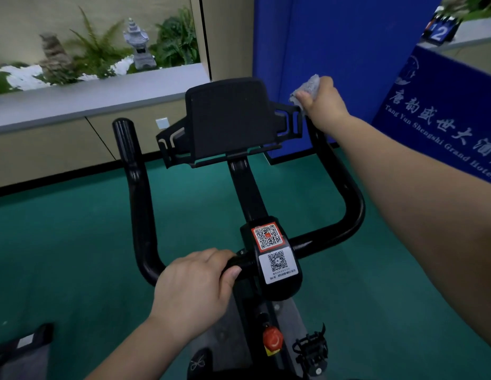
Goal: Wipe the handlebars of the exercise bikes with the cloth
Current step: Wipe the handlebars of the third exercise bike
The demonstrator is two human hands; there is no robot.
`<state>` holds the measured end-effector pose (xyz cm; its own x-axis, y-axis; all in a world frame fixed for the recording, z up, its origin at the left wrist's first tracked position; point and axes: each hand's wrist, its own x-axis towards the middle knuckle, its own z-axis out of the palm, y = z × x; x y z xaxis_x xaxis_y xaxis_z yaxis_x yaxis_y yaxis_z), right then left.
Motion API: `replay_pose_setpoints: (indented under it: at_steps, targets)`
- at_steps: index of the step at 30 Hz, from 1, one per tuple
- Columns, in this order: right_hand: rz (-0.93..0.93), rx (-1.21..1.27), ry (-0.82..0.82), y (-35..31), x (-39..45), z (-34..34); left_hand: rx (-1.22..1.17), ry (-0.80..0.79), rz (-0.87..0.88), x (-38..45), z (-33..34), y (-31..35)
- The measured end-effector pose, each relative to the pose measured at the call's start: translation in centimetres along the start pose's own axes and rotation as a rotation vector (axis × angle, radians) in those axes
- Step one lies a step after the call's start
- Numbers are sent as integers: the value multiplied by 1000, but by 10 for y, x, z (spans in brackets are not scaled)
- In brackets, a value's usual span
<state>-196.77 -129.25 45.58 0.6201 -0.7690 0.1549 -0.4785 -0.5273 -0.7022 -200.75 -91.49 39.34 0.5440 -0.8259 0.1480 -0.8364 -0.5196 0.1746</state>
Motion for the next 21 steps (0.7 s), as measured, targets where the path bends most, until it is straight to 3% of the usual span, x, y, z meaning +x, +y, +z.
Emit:
replay_pose_setpoints:
  at_steps: [5, 10, 17, 21]
  targets:
    - [75, -166, -103, 23, -24, 3, 1, 3, -1, -1, 0, 0]
    - [152, -154, -162, 50, -73, -4, 26, 13, 3, -1, 0, 0]
    - [251, -126, -188, 62, -135, -26, 24, -4, -5, -2, 0, 0]
    - [324, -100, -120, 68, -174, -31, 24, -15, -5, -1, 1, 0]
